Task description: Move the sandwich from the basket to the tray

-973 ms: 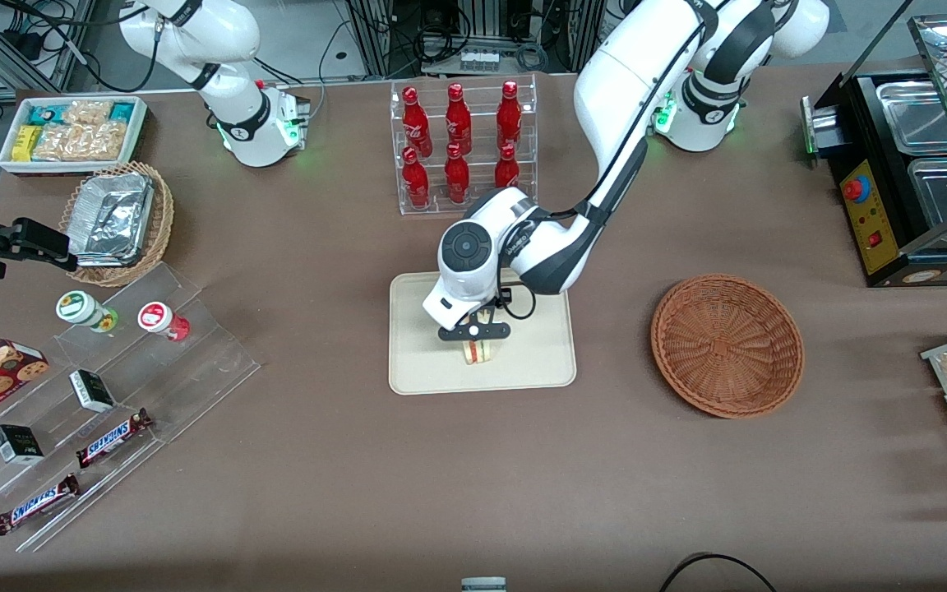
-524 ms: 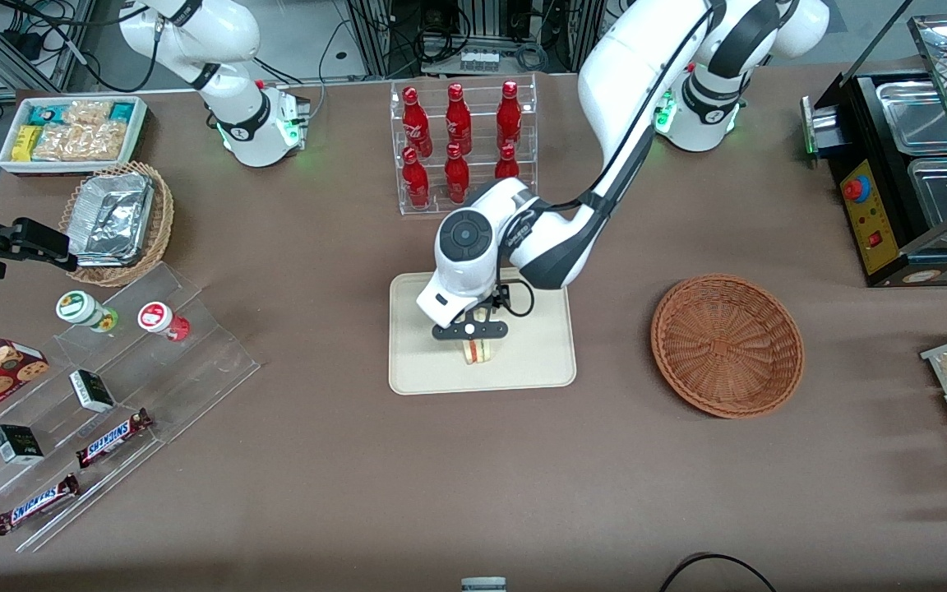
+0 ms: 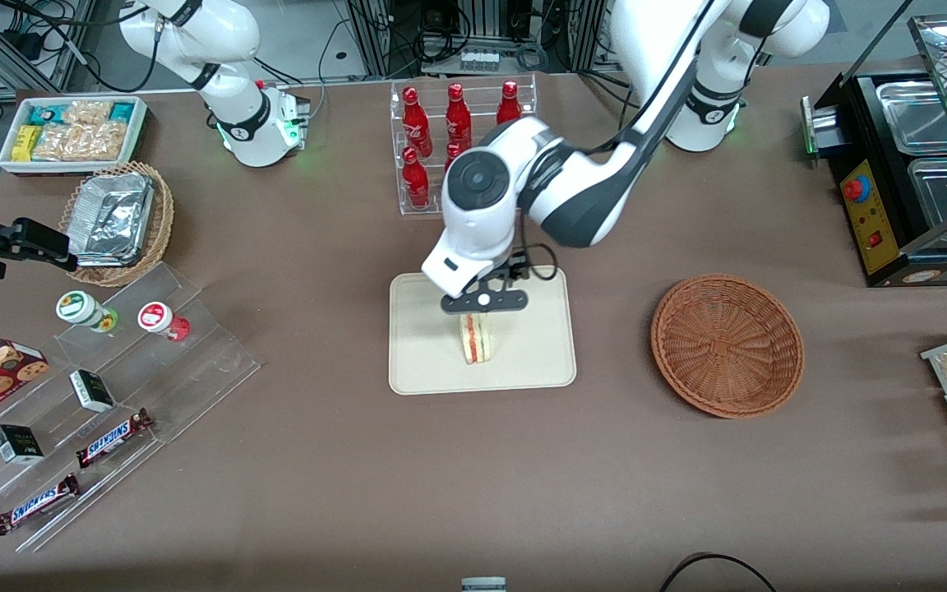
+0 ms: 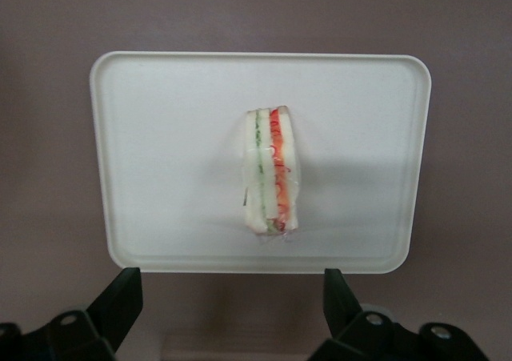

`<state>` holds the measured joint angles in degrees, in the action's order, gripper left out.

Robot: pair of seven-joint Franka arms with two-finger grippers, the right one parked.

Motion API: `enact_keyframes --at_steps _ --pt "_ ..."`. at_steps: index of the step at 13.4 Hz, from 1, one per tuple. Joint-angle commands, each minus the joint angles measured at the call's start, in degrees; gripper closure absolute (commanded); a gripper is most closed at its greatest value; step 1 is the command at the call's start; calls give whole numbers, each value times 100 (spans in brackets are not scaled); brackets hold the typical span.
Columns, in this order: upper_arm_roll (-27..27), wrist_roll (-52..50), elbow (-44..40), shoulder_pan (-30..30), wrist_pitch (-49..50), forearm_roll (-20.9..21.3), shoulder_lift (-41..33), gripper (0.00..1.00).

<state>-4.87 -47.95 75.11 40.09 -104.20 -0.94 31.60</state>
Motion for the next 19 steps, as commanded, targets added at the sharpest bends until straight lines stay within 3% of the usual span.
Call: enact_keyframes --at_steps 1,4,15,19 --pt "-5 179 144 -316 407 -20 -407 0" --pt "-5 619 223 -746 1032 -152 -645 0" --pt "-5 2992 2050 -2654 1050 -310 -2491 0" --pt "3 3702 2131 -3119 1409 -310 -2799 0"
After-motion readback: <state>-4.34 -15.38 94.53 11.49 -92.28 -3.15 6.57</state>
